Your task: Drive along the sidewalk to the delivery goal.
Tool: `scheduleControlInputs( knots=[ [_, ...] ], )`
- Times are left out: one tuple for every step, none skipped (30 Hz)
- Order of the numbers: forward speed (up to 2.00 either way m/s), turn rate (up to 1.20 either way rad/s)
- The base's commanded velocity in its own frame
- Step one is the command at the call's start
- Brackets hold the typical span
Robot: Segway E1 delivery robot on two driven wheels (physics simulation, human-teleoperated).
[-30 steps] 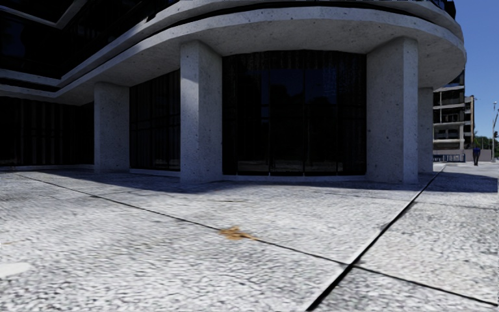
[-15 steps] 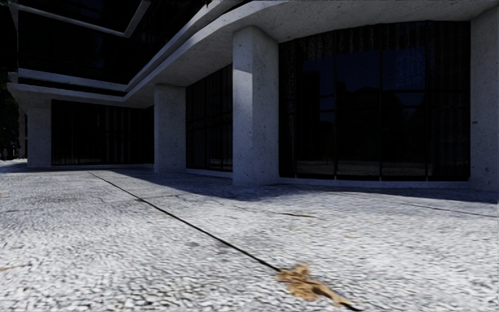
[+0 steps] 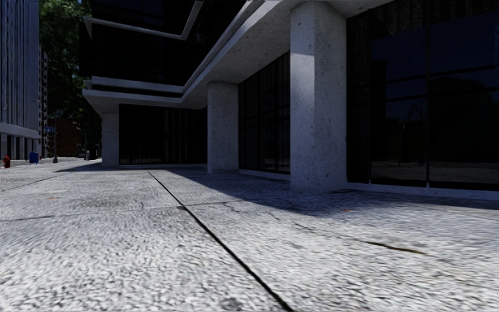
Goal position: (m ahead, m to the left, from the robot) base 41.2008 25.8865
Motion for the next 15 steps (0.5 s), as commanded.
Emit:
scheduleControlInputs(
  knots=[
    [1.95, 0.54],
    [1.95, 0.54],
    [1.95, 0.54],
    [1.95, 0.54],
    [1.95, 0.54],
    [1.95, 0.54],
    [1.95, 0.54],
    [1.96, 0.54],
    [1.96, 0.54],
    [1.96, 0.54],
    [1.96, 0.54],
    [1.96, 0.54],
    [1.96, 0.54],
    [1.96, 0.54],
    [1.96, 0.54]
  ],
)
